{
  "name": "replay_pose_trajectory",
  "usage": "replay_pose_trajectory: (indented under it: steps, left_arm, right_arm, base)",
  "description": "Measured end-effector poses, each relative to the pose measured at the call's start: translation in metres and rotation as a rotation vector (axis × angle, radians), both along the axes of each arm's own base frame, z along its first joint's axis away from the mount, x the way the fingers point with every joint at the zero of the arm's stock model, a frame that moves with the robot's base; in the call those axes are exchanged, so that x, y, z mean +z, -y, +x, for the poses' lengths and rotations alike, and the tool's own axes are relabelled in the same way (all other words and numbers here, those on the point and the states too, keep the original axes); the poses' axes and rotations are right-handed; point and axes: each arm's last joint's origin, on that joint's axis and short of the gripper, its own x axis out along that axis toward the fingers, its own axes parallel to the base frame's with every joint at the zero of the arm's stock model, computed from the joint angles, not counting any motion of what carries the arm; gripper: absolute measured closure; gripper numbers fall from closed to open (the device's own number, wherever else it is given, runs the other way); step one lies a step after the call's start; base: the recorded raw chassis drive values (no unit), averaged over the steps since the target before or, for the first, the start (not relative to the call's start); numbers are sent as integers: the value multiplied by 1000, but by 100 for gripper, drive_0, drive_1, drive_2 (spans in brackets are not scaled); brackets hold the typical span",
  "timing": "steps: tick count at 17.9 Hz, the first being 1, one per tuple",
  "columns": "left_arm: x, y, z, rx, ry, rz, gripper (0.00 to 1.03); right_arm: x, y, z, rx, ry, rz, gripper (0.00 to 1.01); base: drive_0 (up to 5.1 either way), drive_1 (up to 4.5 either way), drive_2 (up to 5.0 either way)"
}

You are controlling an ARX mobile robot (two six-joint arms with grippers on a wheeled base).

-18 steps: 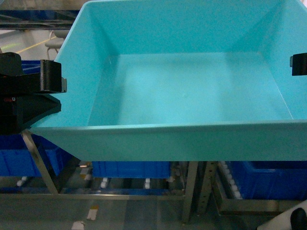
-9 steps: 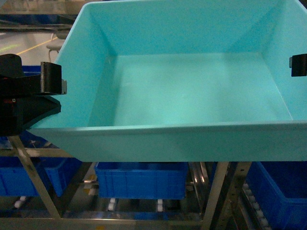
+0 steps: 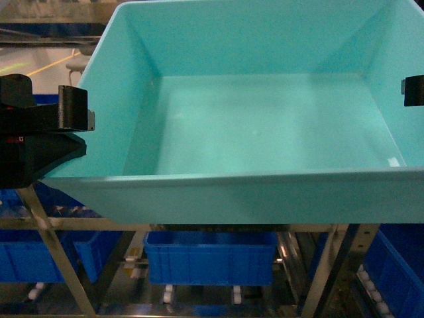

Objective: Organize blue bins on left shelf correctly

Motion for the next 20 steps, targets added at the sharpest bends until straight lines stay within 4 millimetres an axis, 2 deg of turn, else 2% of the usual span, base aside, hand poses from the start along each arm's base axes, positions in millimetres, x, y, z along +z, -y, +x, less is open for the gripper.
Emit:
replay_pose_trajectory:
  steps: [1,14,16,18,20]
  left_arm:
    - [0,0,0,0,-1,0,101]
    - [-1,-1,1,-5,-1,-3,101]
    - [-11,0,10,-14,-59,-5,101]
    - [-32,1,24,-13,-151,4,101]
    - [-40,2,32,-13,-199,12,101]
  right_arm:
    - [0,0,0,0,1,0,99]
    - [-1,-1,0,1,-10,1,99]
    - [-11,0,9,-8,-81,11,99]
    - [-31,-2,19,-12,-180,24,99]
    - [-43,-3,27,-10,-245,38,99]
  base:
    - [-454,407,31]
    - [0,0,0]
    - [0,0,0]
    - [0,0,0]
    - [0,0,0]
